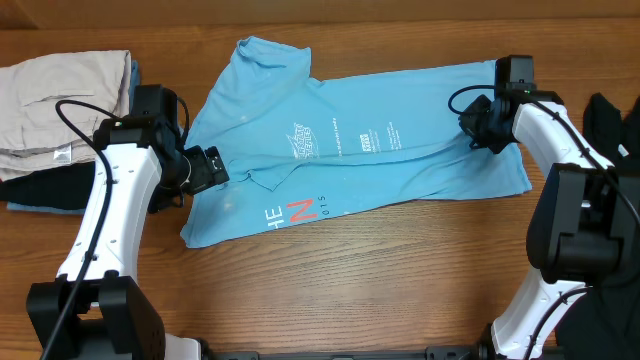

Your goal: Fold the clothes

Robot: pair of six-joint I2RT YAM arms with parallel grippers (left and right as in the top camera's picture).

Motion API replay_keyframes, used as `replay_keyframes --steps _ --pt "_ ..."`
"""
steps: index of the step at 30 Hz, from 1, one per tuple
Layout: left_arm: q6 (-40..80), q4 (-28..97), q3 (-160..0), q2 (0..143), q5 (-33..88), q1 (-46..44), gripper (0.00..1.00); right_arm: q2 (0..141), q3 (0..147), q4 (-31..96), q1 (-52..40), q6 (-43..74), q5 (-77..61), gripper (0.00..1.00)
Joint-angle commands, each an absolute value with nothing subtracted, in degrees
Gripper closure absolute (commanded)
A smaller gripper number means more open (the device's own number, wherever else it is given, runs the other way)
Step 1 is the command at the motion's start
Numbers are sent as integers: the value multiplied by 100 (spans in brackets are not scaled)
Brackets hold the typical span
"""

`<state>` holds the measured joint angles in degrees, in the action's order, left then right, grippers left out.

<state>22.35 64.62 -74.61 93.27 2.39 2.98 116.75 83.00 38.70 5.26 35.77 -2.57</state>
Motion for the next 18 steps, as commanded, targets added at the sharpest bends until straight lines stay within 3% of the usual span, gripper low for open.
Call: replay_keyframes --steps 1,11,14,18 --pt "2228 6440 -7435 9354 276 231 0 11504 8287 3647 543 3590 -270 81" --pt "2228 6442 -7435 9354 276 233 0 11839 8084 2580 451 3540 -283 78" --pt "2228 6440 -7435 9354 276 233 0 11832 8141 1907 451 2998 -1096 66" --pt "2228 6442 -7435 9354 276 233 0 11758 8558 2014 458 2217 -1643 67"
